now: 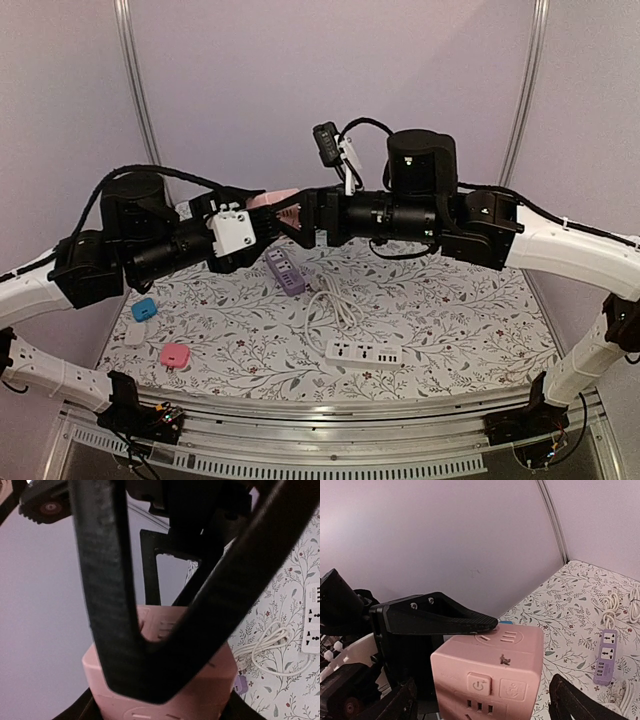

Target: Insert the plug

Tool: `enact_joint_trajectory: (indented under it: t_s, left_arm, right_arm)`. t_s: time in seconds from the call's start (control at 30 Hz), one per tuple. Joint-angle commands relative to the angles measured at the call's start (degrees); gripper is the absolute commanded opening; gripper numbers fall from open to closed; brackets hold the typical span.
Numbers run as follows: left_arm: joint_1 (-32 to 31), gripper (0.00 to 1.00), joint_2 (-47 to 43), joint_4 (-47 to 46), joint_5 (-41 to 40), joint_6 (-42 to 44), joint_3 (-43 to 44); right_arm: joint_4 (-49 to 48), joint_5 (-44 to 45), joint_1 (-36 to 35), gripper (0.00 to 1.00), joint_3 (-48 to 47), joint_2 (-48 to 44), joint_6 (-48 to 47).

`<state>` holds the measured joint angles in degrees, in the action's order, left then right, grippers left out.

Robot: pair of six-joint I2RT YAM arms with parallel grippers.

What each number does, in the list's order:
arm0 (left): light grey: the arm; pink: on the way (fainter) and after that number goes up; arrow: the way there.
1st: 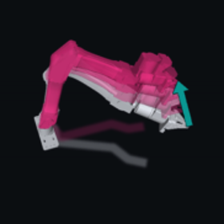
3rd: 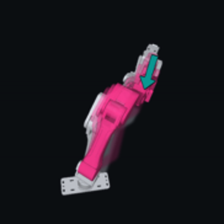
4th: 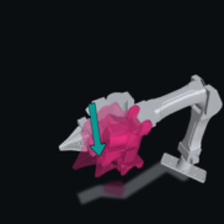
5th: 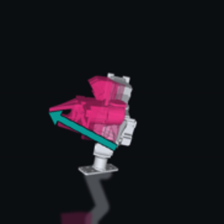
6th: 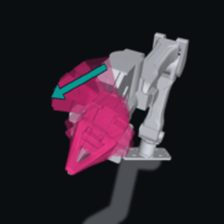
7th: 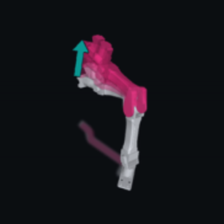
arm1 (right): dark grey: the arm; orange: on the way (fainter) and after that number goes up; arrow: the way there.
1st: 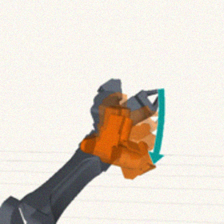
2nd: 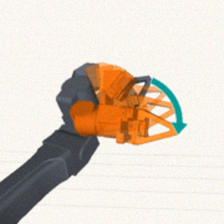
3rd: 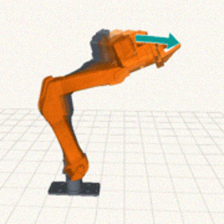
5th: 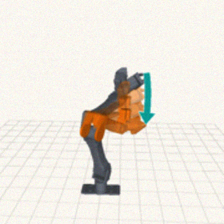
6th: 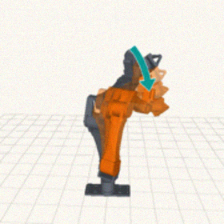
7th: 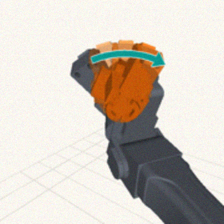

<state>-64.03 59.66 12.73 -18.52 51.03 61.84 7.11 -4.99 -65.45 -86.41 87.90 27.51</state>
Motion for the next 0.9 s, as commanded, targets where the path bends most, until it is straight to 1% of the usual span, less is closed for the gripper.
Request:
enact_joint_trajectory:
  t_s: [0.0,0.1,0.13,0.2,0.27,0.33,0.4,0.43,0.47,0.5,0.53,0.57,0.6,0.67,0.7,0.73,0.8,0.83,0.87]
  left_arm:
    - [-0.8,0.00,0.6,-3.8,-0.9,-2.4,1.0]
    - [-0.7,0.00,0.9,-4.3,-0.6,-2.4,0.9]
    - [-0.7,0.00,1.2,-4.5,-0.6,-2.3,0.8]
    - [-0.7,0.00,1.5,-4.7,-0.7,-2.4,0.9]
    - [-0.8,0.00,1.5,-4.8,-0.6,-2.3,0.9]
    - [-0.8,0.00,1.3,-4.6,-0.7,-2.4,0.7]
    - [-0.8,0.00,0.9,-4.2,-0.8,-2.6,0.4]
    - [-0.8,0.02,0.6,-3.6,-0.7,-3.0,0.4]
    - [-0.8,0.23,0.5,-2.9,-0.5,-3.8,0.5]
    - [-0.8,0.51,-0.2,-1.9,0.1,-4.8,0.5]
    - [-0.8,0.88,-0.7,-0.8,0.7,-5.5,0.6]
    - [-0.8,0.98,-1.5,0.6,1.7,-6.3,0.6]
    - [-0.8,0.99,-2.5,2.2,2.8,-6.9,0.5]
    - [-0.7,1.00,-4.8,5.8,5.1,-8.6,-0.2]
    - [-0.7,1.00,-5.9,8.2,6.4,-9.7,-0.5]
    - [-0.6,0.99,-7.1,10.5,7.8,-11.2,-1.0]
    - [-0.1,0.99,-8.8,14.7,10.9,-13.6,-2.1]
    - [0.2,0.99,-9.6,15.8,11.9,-14.7,-2.9]
    - [0.5,0.99,-10.2,16.2,12.5,-15.6,-3.7]
  right_arm:
    - [0.0,4.7,-0.1,0.89,-2.5,3.8,1.8]
    - [0.5,4.7,-0.3,0.85,-4.1,5.3,2.5]
    - [1.0,4.7,-0.3,0.82,-4.8,6.2,2.7]
    - [1.6,5.6,-0.2,0.61,-5.4,7.2,3.1]
    - [1.7,7.8,-0.2,0.38,-5.0,7.4,3.6]
    - [1.9,8.9,-0.2,0.18,-4.2,6.8,3.5]
    - [3.1,9.8,-0.1,0.00,-3.8,5.9,2.9]
    - [4.5,9.7,0.2,0.00,-3.8,5.4,2.6]
    - [5.6,8.9,0.7,0.00,-3.7,4.7,2.0]
    - [6.8,6.5,1.7,0.00,-4.1,4.4,1.1]
    - [9.0,1.5,2.9,0.00,-4.8,4.0,0.4]
    - [11.4,-3.8,4.7,0.00,-5.9,3.9,-0.6]
    - [14.3,-12.5,6.6,0.00,-7.5,3.9,-2.7]
    - [21.0,-21.1,9.3,0.00,-8.6,3.6,-7.2]
    - [24.9,-26.2,10.2,0.00,-8.9,3.0,-11.1]
    - [28.4,-29.1,10.9,0.00,-8.9,2.6,-16.7]
    - [34.0,-34.3,12.3,0.00,-8.5,1.3,-23.7]
    - [36.5,-36.2,12.9,0.00,-8.6,0.7,-26.0]
    - [39.2,-37.4,13.4,0.00,-9.1,0.4,-30.7]
